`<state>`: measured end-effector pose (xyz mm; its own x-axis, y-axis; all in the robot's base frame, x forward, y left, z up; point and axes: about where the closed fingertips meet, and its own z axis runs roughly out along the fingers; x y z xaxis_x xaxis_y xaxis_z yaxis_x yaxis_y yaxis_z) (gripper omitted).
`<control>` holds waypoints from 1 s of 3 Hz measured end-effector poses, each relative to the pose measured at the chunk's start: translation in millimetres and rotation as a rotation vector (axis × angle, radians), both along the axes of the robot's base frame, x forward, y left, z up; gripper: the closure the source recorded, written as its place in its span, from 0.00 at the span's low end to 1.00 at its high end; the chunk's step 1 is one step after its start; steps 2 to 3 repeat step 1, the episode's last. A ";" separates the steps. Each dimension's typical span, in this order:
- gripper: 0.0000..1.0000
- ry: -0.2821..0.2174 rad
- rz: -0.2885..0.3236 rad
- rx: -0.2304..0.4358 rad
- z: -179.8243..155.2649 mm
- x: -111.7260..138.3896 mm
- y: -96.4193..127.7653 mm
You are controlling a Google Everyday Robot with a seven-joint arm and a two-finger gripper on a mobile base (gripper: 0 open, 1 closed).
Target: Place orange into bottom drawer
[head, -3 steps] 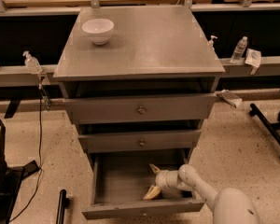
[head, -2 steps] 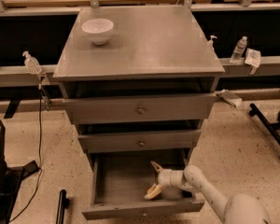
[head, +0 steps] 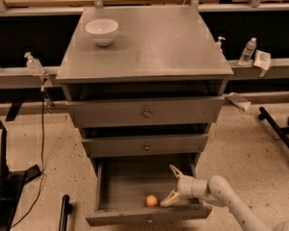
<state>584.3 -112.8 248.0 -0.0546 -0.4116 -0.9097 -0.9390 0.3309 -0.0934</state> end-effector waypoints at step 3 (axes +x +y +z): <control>0.00 0.041 -0.050 0.052 -3.9 -16.2 -30.8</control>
Offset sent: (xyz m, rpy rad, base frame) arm 0.0000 0.0000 0.0000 0.0000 0.0000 0.0000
